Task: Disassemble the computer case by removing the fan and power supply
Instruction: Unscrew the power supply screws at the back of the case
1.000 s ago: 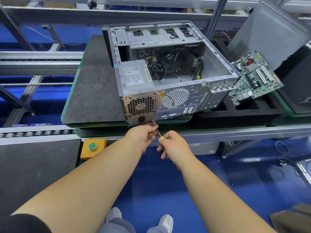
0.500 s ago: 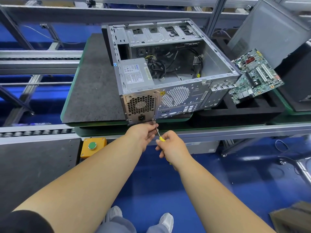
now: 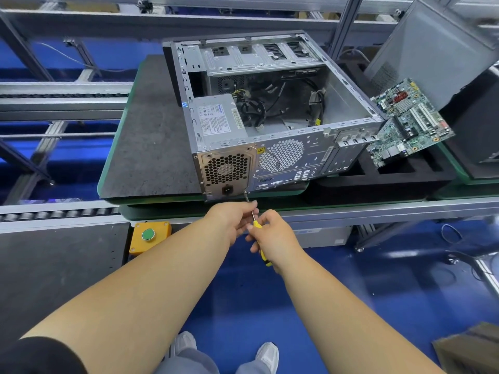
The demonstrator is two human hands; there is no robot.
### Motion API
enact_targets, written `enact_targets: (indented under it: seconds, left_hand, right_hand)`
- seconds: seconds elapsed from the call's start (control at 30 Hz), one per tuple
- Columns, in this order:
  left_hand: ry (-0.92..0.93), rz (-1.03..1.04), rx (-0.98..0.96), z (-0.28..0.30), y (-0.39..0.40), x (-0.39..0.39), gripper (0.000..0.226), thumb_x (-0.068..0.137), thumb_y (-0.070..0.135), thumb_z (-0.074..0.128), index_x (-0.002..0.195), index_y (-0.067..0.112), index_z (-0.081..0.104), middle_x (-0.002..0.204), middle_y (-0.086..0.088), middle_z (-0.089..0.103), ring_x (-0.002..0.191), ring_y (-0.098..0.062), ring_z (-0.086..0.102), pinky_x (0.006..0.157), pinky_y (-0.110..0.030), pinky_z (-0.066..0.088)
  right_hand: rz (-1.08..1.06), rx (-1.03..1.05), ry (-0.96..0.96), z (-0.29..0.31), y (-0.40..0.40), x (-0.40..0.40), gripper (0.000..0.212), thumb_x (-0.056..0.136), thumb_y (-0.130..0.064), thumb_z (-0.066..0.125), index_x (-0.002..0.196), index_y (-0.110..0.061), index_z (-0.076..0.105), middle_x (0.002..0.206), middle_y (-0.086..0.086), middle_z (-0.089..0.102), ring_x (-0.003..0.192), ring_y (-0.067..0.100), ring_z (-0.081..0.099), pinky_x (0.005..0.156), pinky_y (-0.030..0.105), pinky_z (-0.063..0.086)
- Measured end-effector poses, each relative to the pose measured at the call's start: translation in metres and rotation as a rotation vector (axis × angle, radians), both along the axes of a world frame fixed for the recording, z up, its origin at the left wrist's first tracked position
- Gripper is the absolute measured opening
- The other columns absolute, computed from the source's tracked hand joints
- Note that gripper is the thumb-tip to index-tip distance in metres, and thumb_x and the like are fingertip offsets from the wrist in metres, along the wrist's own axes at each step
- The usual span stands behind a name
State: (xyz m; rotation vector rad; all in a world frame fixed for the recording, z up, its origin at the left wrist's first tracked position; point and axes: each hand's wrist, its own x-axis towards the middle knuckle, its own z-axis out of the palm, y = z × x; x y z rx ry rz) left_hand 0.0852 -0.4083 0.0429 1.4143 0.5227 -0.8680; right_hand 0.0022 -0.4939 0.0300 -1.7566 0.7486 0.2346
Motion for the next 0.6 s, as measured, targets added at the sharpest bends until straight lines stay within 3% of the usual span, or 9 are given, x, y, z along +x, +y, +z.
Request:
enact_targets:
  seconds: [0.27, 0.37, 0.43, 0.53, 0.6]
  left_hand:
    - [-0.042, -0.054, 0.007, 0.003, -0.005, 0.0, 0.015, 0.097, 0.012, 0.059, 0.084, 0.013, 0.068, 0.075, 0.002, 0.069, 0.056, -0.004, 0.055, 0.044, -0.015, 0.048]
    - [-0.043, -0.045, -0.018, 0.003, -0.003, 0.001, 0.015, 0.097, 0.011, 0.058, 0.085, 0.013, 0.068, 0.078, 0.002, 0.07, 0.062, -0.006, 0.058, 0.047, -0.016, 0.05]
    - [-0.048, -0.036, -0.025, 0.003, -0.002, 0.001, 0.015, 0.097, 0.011, 0.058, 0.085, 0.014, 0.068, 0.079, 0.002, 0.07, 0.064, -0.006, 0.061, 0.051, -0.016, 0.051]
    - [-0.049, -0.047, -0.005, 0.003, -0.002, 0.002, 0.016, 0.097, 0.011, 0.057, 0.085, 0.014, 0.067, 0.074, 0.004, 0.07, 0.057, -0.005, 0.055, 0.05, -0.012, 0.048]
    - [-0.054, -0.053, 0.003, 0.003, -0.003, 0.002, 0.016, 0.097, 0.011, 0.057, 0.085, 0.013, 0.067, 0.075, 0.003, 0.07, 0.058, -0.005, 0.054, 0.051, -0.012, 0.047]
  right_hand:
    - [-0.031, -0.178, -0.004, 0.005, -0.004, 0.0, 0.021, 0.084, -0.027, 0.07, 0.083, -0.021, 0.05, 0.078, -0.001, 0.068, 0.046, 0.004, 0.063, 0.038, 0.019, 0.036]
    - [0.014, -0.038, 0.003, 0.01, -0.005, 0.0, 0.023, 0.086, -0.034, 0.071, 0.094, -0.02, 0.056, 0.085, 0.001, 0.072, 0.051, 0.004, 0.062, 0.052, 0.025, 0.047]
    - [0.035, 0.129, 0.038, 0.013, -0.006, -0.001, 0.026, 0.094, -0.043, 0.061, 0.099, -0.018, 0.059, 0.082, 0.001, 0.073, 0.054, 0.007, 0.061, 0.06, 0.029, 0.049]
    - [-0.033, 0.329, 0.125, 0.014, -0.01, -0.003, 0.041, 0.101, -0.047, 0.045, 0.107, -0.011, 0.063, 0.073, 0.001, 0.073, 0.053, 0.012, 0.062, 0.058, 0.026, 0.048]
    - [-0.07, 0.373, 0.15, 0.014, -0.012, -0.005, 0.039, 0.104, -0.04, 0.041, 0.108, -0.009, 0.065, 0.073, 0.002, 0.074, 0.054, 0.013, 0.064, 0.057, 0.025, 0.049]
